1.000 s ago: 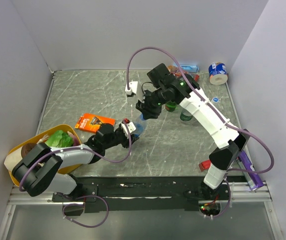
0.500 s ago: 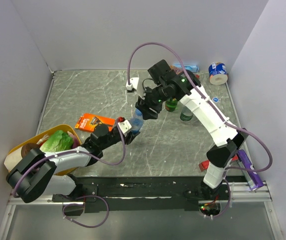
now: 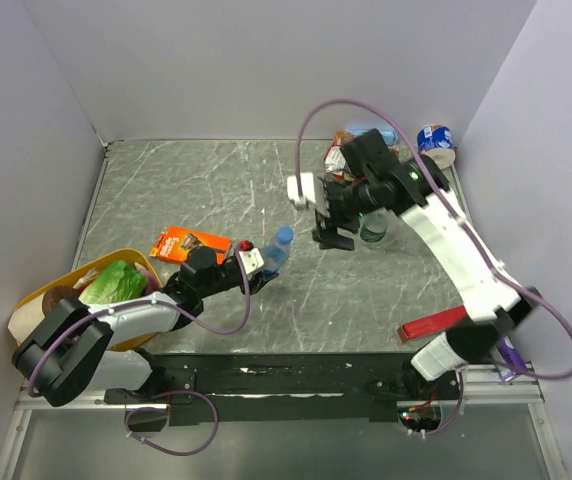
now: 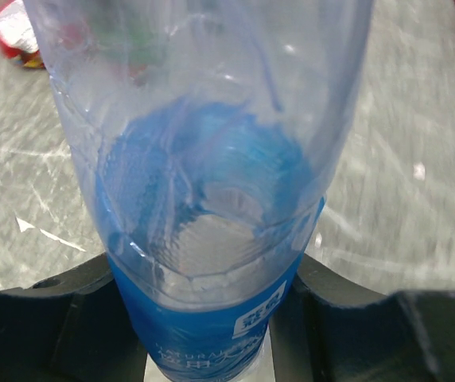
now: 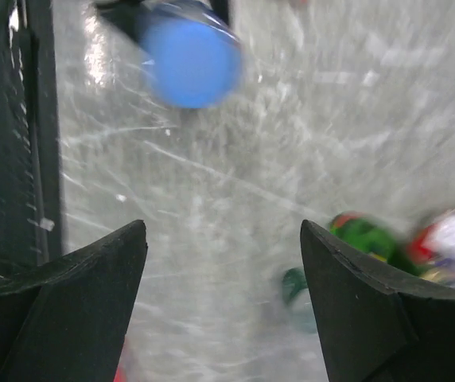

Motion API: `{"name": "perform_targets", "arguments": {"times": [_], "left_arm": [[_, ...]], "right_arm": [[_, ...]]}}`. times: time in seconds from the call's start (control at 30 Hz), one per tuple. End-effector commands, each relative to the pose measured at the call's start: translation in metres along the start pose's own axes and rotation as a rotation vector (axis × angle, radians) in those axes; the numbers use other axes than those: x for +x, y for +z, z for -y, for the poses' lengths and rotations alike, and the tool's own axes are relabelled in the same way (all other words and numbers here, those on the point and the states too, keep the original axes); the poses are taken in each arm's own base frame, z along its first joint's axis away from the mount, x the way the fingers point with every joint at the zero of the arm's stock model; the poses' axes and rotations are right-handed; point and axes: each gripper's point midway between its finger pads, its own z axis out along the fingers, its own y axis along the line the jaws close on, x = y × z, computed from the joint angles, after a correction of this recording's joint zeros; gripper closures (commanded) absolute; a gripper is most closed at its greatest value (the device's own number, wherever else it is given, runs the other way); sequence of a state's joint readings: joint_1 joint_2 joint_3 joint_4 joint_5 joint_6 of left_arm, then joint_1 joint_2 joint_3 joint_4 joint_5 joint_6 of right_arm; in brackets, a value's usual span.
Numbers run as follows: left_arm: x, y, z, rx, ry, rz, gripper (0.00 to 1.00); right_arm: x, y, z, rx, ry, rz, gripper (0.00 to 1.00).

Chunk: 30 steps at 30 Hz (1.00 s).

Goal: Screw on the bottle caps

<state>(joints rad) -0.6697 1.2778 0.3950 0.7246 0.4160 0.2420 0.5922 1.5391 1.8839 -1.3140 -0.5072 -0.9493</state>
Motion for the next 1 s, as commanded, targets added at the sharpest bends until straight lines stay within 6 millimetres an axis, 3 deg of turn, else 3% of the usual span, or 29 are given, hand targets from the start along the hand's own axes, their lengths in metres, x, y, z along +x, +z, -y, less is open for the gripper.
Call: {"name": "perform_targets", "arguments": {"times": [0.0, 0.13, 0.27, 0.37, 0.67, 0.97], "left_arm": [[-0.009, 0.007, 0.010, 0.183, 0.185, 0.010, 0.99], [-0.004, 0.011, 0.011, 0.258, 0.260, -0.021, 0.99], [-0.004, 0.013, 0.011, 0.284, 0.290, -0.031, 0.99], [-0.005, 0.014, 0.012, 0.292, 0.299, -0.032, 0.99], [-0.006, 0.013, 0.011, 0.300, 0.325, -0.035, 0.99], [-0.011, 0.014, 0.010, 0.297, 0.331, -0.019, 0.99]], "right_arm": [[-0.051, -0.030, -0.016, 0.062, -0.510, 0.156, 0.18], [-0.055, -0.022, -0.038, -0.026, -0.707, 0.163, 0.19], [-0.035, -0.004, -0.063, -0.128, -0.865, 0.135, 0.19], [-0.030, 0.001, -0.071, -0.140, -0.914, 0.136, 0.20], [-0.038, 0.008, -0.074, -0.186, -0.915, 0.147, 0.30], [-0.029, 0.017, -0.074, -0.227, -0.907, 0.106, 0.40]]}}
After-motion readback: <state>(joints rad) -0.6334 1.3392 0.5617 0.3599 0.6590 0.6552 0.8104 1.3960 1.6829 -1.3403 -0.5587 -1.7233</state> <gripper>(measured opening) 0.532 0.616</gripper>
